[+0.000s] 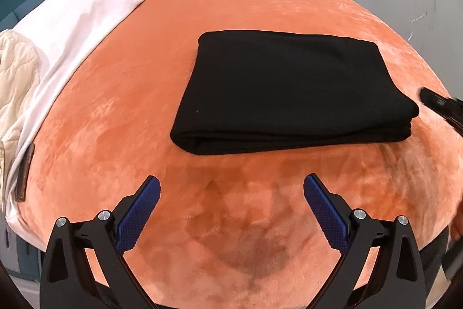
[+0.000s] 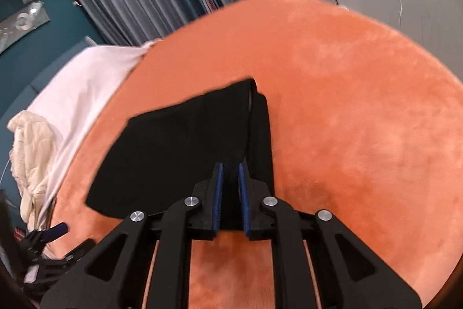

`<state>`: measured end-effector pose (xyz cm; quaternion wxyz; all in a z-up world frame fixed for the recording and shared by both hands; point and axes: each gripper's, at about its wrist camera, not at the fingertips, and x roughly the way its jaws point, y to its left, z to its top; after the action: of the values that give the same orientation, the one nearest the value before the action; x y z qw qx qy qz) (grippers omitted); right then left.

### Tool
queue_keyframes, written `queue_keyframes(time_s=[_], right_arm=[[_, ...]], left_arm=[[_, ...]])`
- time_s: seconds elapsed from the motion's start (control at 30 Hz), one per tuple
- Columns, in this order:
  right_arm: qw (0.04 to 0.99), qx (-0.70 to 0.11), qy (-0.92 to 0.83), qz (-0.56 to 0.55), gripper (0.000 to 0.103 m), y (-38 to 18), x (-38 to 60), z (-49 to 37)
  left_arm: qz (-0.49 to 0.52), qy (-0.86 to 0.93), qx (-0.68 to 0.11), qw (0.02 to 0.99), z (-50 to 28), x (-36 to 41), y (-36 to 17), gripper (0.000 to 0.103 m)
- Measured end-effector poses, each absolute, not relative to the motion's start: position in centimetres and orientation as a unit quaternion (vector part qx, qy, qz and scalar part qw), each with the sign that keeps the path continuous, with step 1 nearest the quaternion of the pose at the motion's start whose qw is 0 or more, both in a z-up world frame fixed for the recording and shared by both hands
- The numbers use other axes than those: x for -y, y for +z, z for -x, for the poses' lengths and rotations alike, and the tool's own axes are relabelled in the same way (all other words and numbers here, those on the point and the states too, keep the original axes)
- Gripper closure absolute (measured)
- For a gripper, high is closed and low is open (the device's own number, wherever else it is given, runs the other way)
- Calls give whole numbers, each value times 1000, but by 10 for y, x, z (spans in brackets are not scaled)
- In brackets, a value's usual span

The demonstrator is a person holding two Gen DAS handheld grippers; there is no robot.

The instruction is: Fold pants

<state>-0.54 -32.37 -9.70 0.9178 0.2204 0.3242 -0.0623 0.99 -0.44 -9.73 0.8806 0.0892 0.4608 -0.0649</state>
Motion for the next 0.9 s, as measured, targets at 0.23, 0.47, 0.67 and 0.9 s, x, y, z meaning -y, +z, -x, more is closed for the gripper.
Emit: queue_keyframes(time_s=[0.23,0.47,0.67,0.9], right_arm=[[924,-333,-77,-171,91,-86,305,41],[921,-348,-56,-169,91,-101,293,59],[921,-350,-43,-164,91,-103,281,60],[923,-346,-47,-160,53,-101,273,64]], left_arm=[[-101,-51,-448,887,-4,11,-95,5],[-103,-41,-439,891,3,12,-90,5],[-112,-29,-431,895,9,10,-88,5],[-104,-29,-426,898,9,8,-84,5]])
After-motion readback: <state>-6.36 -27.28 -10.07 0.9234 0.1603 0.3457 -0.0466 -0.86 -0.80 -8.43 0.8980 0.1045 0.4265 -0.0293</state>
